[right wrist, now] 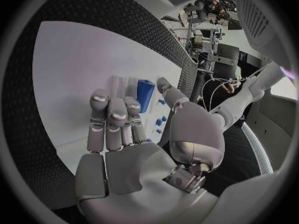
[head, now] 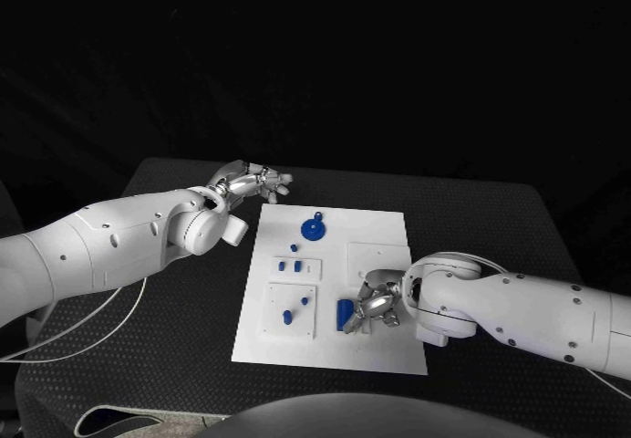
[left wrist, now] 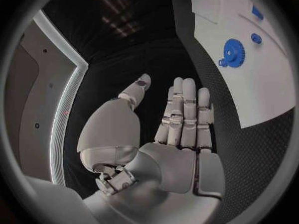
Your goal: Assemble the parts on the task board
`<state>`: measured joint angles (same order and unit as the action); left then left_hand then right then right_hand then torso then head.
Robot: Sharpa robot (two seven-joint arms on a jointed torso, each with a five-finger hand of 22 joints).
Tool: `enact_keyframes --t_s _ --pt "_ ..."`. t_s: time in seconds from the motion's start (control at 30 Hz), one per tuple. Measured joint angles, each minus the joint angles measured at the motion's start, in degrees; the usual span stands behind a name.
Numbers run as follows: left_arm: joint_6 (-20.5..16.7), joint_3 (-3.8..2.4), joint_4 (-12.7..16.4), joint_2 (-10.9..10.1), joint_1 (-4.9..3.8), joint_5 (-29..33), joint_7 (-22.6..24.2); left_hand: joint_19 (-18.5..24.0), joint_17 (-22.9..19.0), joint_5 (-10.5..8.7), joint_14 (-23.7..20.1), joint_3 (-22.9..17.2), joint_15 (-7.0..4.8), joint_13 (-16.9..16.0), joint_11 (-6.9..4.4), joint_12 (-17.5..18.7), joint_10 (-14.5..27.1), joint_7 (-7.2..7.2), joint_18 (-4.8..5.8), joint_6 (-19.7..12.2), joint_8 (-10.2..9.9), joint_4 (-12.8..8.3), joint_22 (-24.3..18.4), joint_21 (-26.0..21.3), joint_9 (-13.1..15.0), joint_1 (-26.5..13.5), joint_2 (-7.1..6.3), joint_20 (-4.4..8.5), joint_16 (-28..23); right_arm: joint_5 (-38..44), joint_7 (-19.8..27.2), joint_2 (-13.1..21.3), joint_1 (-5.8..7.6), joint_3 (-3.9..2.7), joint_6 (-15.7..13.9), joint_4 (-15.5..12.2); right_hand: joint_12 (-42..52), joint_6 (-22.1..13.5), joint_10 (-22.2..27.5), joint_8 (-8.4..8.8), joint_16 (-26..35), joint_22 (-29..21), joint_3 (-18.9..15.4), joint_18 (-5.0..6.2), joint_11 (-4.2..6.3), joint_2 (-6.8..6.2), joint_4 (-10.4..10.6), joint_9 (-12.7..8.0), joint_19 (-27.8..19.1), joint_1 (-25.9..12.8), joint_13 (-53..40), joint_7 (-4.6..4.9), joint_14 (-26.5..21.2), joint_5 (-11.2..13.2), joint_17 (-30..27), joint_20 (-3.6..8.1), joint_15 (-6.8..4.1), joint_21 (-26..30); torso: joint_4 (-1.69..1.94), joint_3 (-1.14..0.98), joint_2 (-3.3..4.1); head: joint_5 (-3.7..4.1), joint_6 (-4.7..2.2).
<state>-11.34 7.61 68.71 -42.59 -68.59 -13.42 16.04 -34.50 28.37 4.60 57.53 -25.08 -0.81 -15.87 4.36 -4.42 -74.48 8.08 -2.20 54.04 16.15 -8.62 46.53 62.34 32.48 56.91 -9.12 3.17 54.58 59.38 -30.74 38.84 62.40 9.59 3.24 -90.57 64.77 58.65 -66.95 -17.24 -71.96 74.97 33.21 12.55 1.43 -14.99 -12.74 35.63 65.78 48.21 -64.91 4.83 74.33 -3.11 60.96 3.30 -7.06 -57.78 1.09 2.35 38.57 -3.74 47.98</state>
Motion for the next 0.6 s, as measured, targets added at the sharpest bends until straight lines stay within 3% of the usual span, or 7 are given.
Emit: enact_keyframes --t_s 0.37,0.6 --pt "0.0 0.0 0.02 0.01 0.0 0.0 0.0 0.0 -0.01 0.0 0.0 0.0 0.0 0.0 0.0 0.0 0.0 0.0 0.0 0.0 0.0 0.0 0.0 0.0 0.0 0.0 0.0 0.0 0.0 2.83 0.11 -0.17 -0.16 0.0 0.34 -0.15 0.0 0.34 -0.18 0.0 0.0 0.0 -0.16 0.0 0.18 0.72 -0.16 0.16 0.0 0.74 -0.05 -0.34 0.28 0.0 0.01 -0.01 -0.11 0.0 0.01 0.02 0.01 0.07 0.13" --pt "0.0 0.0 0.02 0.03 0.0 0.0 0.0 0.0 -0.01 0.0 0.0 0.0 0.0 0.0 0.0 0.0 0.0 0.0 0.0 0.0 0.0 0.0 0.0 0.0 0.0 0.0 0.0 0.0 0.0 4.85 0.02 -0.24 -0.2 -0.03 -0.12 -0.19 0.0 1.22 -0.65 0.0 0.17 0.0 1.35 0.02 0.6 2.87 1.35 0.27 0.12 2.25 -0.21 -0.49 0.62 0.0 0.06 -0.13 -0.39 0.0 0.02 0.02 0.01 0.12 0.18"
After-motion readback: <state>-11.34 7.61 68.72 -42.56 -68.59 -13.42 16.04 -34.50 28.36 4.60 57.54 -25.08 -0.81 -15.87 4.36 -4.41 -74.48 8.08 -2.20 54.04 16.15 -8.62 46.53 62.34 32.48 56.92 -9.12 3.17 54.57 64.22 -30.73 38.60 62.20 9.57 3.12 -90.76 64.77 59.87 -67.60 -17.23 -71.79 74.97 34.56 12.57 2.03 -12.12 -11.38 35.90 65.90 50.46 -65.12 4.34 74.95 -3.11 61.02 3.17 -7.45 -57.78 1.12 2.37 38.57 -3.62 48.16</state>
